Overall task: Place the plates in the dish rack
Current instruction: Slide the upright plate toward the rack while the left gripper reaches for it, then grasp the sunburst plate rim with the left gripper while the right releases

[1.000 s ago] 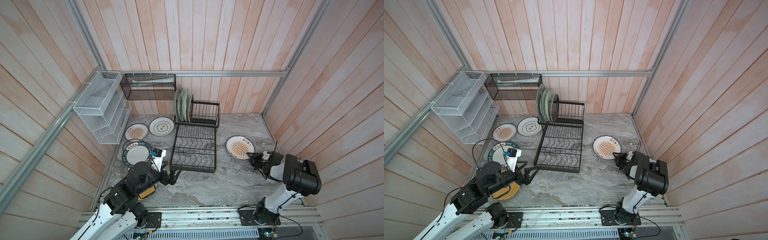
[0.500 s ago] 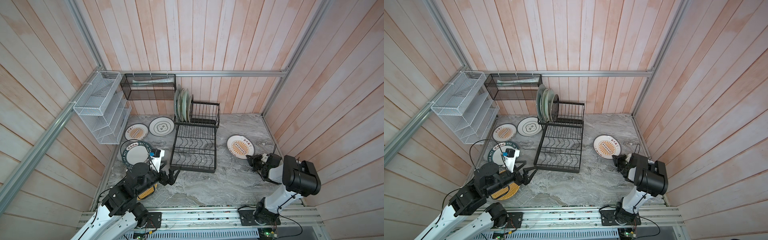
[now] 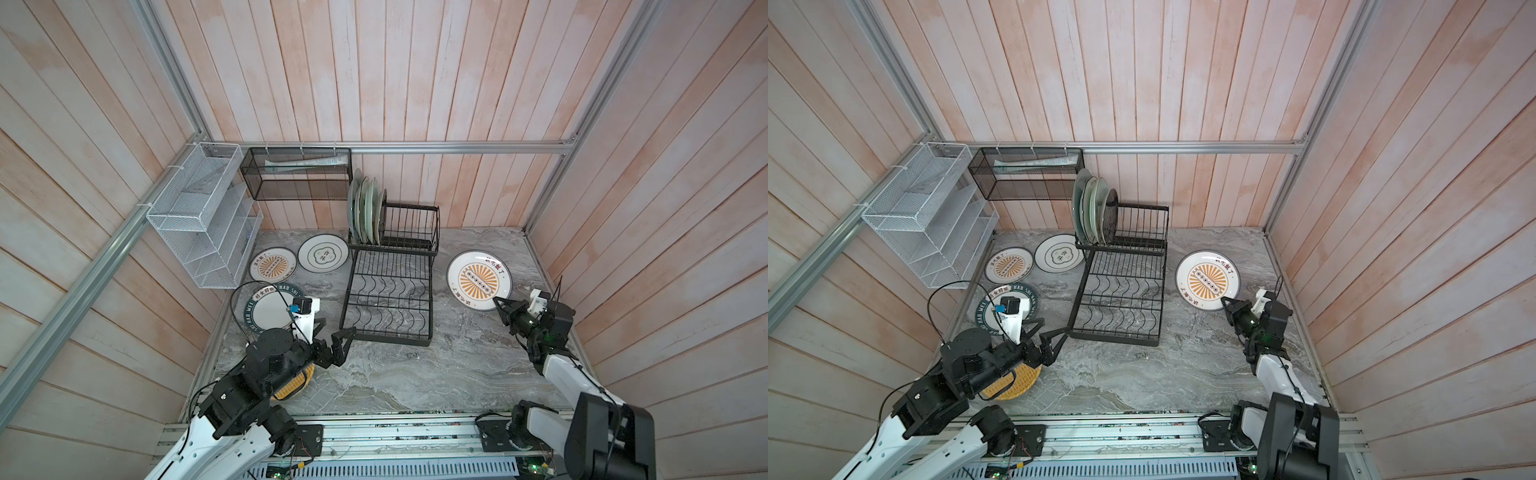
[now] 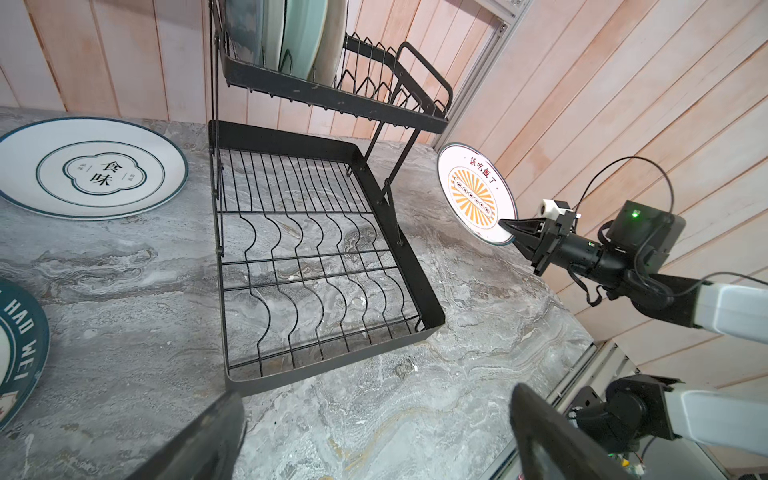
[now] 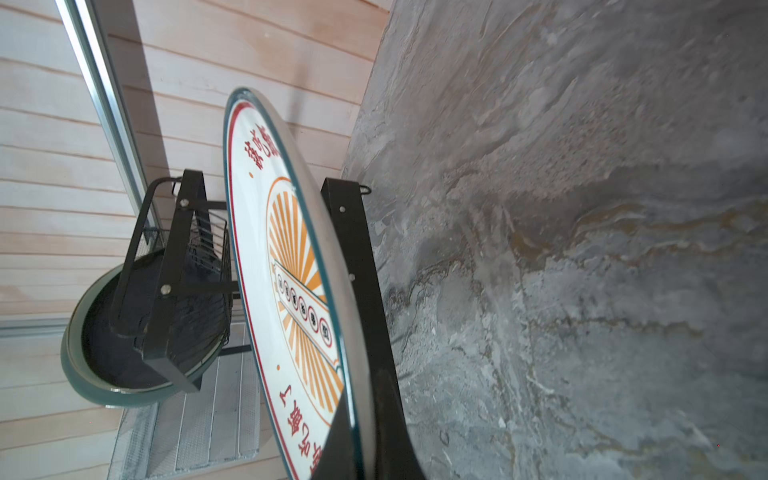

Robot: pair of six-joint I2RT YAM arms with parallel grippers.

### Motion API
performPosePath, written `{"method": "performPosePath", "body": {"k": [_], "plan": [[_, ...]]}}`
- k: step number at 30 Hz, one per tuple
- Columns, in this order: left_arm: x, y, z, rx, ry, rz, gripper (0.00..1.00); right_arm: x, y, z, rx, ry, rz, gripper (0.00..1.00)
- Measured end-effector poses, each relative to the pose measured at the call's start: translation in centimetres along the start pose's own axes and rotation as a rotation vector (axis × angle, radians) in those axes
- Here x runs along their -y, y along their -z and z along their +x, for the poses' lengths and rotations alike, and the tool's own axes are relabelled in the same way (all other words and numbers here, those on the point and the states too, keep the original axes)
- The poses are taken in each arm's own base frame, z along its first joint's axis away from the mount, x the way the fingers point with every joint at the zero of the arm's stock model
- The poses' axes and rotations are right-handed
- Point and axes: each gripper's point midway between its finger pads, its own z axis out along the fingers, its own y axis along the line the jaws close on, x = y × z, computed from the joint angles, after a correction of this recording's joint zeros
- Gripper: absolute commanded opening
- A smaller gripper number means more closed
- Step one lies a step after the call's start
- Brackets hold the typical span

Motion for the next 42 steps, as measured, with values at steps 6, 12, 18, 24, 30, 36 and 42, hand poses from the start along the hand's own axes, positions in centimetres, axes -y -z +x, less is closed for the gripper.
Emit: {"method": "performPosePath", "body": {"k": [6, 12, 18, 24, 30, 36, 42], "plan": [[-0.9, -1.3, 0.3, 0.053, 0.115, -0.017, 0.96, -3.3, 1.8, 5.1, -0.099, 0.086, -0.055, 0.00], [-0.7, -6.6, 3.8, -0.011, 0.271, 0.020, 0.95, -3.9, 2.5, 8.5, -0.175, 0.087, -0.059, 0.00], [3.2, -11.8, 8.1, -0.112, 0.349, 0.103, 0.93, -3.5, 2.2, 11.3, -0.245, 0.067, -0.037, 0.00], [6.9, -15.0, 10.2, -0.144, 0.388, 0.139, 0.87, -2.5, 1.9, 13.2, -0.293, 0.038, -0.005, 0.00], [8.3, -17.1, 10.3, -0.112, 0.442, 0.143, 0.69, -2.5, 1.9, 13.8, -0.312, 0.027, 0.001, 0.00], [8.7, -18.6, 9.5, -0.073, 0.516, 0.129, 0.41, -2.6, 1.9, 14.2, -0.324, 0.015, -0.002, 0.00], [8.8, -19.3, 9.7, -0.064, 0.609, 0.129, 0.20, -2.7, 2.0, 14.3, -0.323, 0.019, -0.011, 0.00]]}}
